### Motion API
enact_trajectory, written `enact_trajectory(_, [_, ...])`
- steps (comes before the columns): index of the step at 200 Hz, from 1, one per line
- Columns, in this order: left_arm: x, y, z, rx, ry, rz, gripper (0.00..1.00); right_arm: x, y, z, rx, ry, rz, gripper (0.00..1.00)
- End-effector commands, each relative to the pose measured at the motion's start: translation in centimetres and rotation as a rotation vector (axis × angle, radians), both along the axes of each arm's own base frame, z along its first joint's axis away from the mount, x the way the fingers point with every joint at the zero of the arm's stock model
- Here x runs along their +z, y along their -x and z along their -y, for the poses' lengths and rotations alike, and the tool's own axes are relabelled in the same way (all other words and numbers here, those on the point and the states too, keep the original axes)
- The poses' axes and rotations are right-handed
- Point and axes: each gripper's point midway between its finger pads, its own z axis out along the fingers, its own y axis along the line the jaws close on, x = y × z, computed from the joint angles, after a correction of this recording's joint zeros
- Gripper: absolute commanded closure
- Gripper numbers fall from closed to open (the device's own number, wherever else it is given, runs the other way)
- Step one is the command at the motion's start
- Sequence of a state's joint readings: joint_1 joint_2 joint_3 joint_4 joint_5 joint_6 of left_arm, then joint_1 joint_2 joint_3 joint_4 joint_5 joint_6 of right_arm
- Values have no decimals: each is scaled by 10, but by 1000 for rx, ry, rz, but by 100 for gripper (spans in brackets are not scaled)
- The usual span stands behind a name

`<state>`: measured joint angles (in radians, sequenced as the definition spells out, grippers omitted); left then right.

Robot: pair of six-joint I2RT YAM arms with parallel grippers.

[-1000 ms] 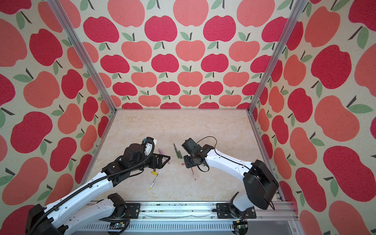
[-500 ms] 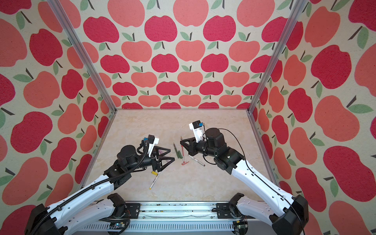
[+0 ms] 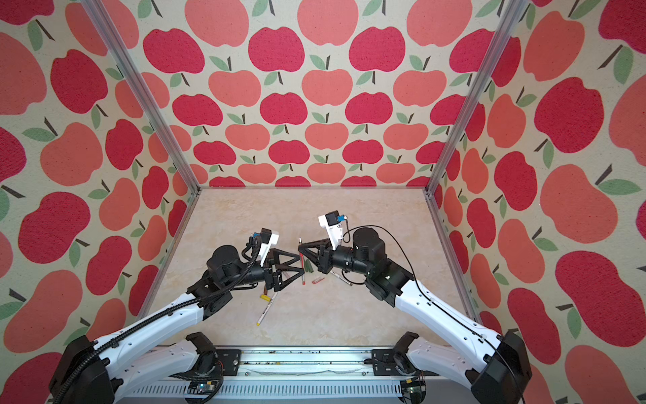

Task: Insert the pens into the pen caps
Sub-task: 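Lift the red pen upright toward the left gripper while the left gripper grasps it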

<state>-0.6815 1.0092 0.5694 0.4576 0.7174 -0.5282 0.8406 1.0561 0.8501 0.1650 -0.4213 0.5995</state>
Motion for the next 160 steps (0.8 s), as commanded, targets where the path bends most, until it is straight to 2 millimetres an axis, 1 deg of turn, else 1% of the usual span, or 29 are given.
enact_trajectory(1, [23, 3, 4, -32, 51, 26, 19, 7, 4, -5, 20, -34, 30, 88])
enact_trajectory(14, [24, 3, 5, -37, 52, 21, 23, 8, 4, -5, 14, -34, 41, 88])
enact_trajectory(64, [23, 3, 9, -54, 51, -7, 46, 8, 1, -3, -8, -32, 60, 89])
enact_trajectory(106, [23, 1, 10, -45, 50, -6, 60, 6, -1, -2, -18, -27, 66, 89])
enact_trajectory(160, [24, -1, 9, -31, 46, 1, 76, 7, -5, -2, -35, -30, 77, 90])
